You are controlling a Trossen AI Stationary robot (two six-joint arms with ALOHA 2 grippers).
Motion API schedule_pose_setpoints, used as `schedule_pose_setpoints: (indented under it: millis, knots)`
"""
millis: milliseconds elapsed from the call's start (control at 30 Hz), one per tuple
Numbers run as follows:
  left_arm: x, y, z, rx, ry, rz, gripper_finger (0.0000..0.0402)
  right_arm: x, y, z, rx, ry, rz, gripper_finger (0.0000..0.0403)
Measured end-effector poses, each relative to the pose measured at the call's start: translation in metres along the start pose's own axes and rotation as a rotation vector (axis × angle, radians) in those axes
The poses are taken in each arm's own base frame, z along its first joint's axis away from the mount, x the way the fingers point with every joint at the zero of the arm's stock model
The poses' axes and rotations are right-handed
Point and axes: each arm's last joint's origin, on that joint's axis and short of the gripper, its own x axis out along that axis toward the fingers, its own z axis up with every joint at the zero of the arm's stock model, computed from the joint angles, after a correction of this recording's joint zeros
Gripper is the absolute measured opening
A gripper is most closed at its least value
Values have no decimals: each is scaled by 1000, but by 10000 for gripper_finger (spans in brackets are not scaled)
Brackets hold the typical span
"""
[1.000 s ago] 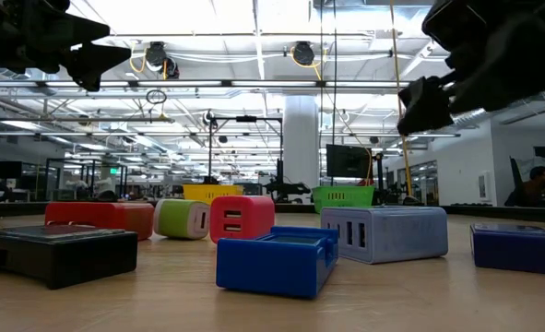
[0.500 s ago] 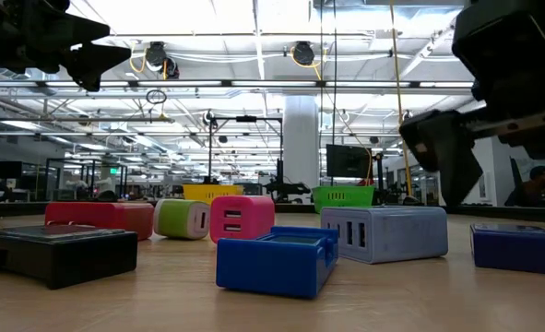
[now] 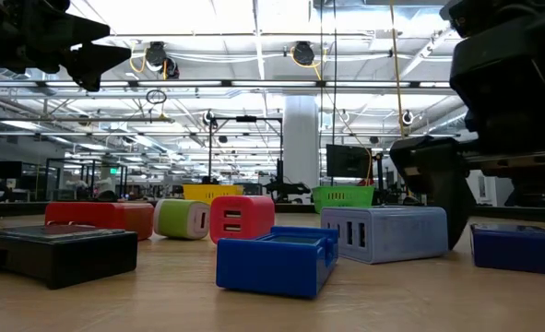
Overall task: Pick & Place Office items
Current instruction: Put the right blue digital timer into the yellow bin
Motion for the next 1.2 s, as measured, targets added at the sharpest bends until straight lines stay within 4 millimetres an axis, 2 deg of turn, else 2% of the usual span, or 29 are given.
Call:
schedule_pose_setpoints:
  millis: [167,300,667,900,1067,1200]
  knots:
    - [0,0,0,0,0,0,244,-3,-1,0,-14,11,-18,201]
    - [0,0,0,0,0,0,244,-13,-8,2,-8,31,-45,149]
    - [0,0,0,0,0,0,244,-69,-27,11,109,85,-221,149]
    - [0,0,0,-1,-1,0,244,-105,-42,13,106,110,-541,151]
    - [0,0,1,-24,-15,-1,244,-118,-66,0,87,68,-780,150]
    - [0,0,4,-25,-39,-1,244,-125,-86,-11,73,-37,-879,150]
